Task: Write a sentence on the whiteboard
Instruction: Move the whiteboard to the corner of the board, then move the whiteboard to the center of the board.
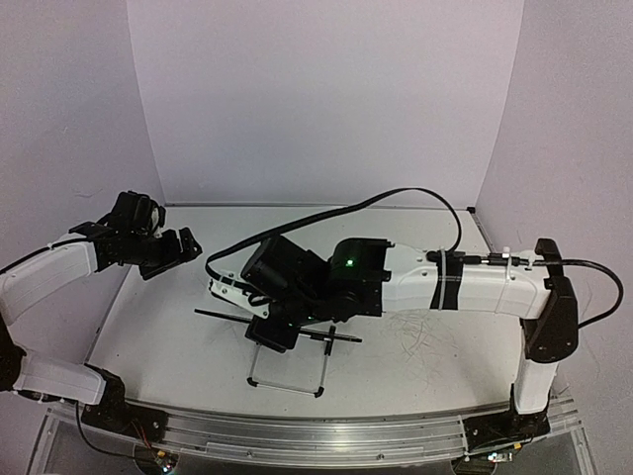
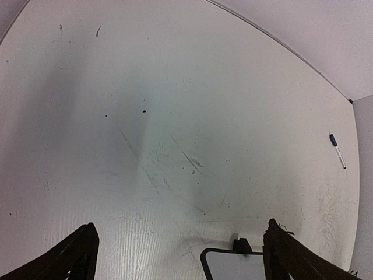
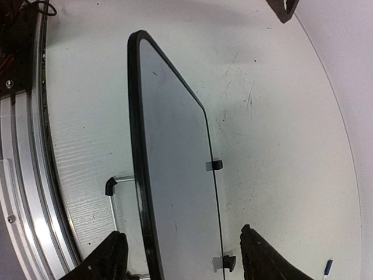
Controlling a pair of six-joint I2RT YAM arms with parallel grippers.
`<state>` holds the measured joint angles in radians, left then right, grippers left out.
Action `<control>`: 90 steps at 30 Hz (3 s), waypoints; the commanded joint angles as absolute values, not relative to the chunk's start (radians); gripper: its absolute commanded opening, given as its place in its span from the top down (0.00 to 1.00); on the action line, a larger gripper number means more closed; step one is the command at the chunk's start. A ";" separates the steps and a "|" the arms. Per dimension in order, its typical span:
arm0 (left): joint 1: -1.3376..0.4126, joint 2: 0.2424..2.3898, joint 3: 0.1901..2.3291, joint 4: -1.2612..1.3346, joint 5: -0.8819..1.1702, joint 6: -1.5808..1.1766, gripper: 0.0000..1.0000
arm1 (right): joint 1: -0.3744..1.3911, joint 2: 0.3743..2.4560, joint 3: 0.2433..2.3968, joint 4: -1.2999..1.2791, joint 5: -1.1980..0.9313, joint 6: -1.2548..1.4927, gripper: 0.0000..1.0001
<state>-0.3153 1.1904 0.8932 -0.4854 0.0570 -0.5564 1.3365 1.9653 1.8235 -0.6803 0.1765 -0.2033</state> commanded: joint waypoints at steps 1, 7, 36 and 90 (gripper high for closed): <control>-0.320 1.172 0.906 -0.444 0.057 -0.565 0.01 | 1.344 1.991 1.877 -0.705 0.233 -0.220 0.36; -0.319 1.170 0.908 -0.442 0.058 -0.568 0.01 | 1.344 2.013 1.875 -0.705 0.251 -0.221 0.49; -0.319 1.044 0.859 -0.392 0.010 -0.594 0.00 | 1.356 2.052 1.861 -0.745 0.585 0.067 1.00; -0.737 1.225 0.395 0.139 0.131 -1.164 0.65 | 1.283 2.162 1.980 -0.695 0.516 0.041 1.00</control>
